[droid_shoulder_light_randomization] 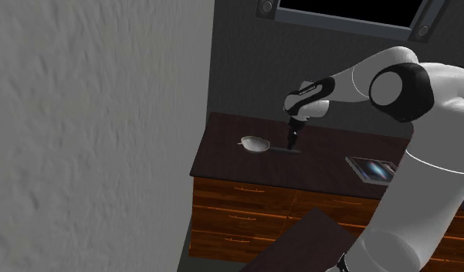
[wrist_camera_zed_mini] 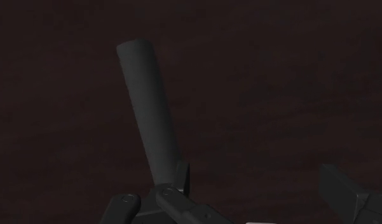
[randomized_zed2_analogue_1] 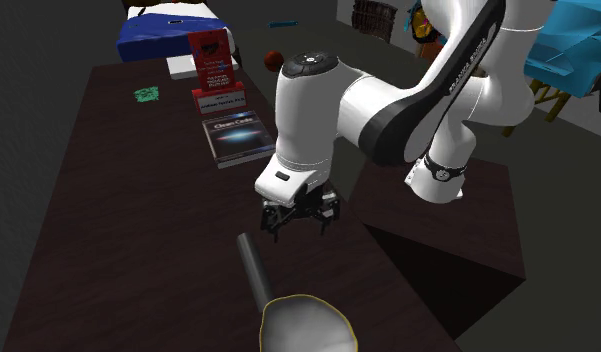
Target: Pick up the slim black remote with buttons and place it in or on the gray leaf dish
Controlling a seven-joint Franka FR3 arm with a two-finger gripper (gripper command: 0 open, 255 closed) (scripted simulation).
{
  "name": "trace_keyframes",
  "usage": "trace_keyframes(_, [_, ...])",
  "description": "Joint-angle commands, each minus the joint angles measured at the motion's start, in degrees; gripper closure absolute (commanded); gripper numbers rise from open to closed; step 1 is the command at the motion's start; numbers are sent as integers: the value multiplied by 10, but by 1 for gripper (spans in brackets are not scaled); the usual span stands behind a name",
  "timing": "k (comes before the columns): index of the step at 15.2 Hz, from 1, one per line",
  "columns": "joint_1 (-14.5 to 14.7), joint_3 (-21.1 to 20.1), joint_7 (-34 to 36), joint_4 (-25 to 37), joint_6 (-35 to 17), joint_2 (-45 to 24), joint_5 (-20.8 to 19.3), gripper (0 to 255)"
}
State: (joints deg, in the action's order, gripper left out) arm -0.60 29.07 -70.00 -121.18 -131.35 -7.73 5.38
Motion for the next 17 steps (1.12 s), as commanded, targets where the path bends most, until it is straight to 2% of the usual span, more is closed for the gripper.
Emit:
trace_keyframes(1, [-13,-4,-45,36,-10,-51,30,0])
trace_keyframes(7, [-70,-36,-144,173,-10,-192,90,0])
trace_keyframes(17, [-82,-51,-157,172,-49,-232,111,0])
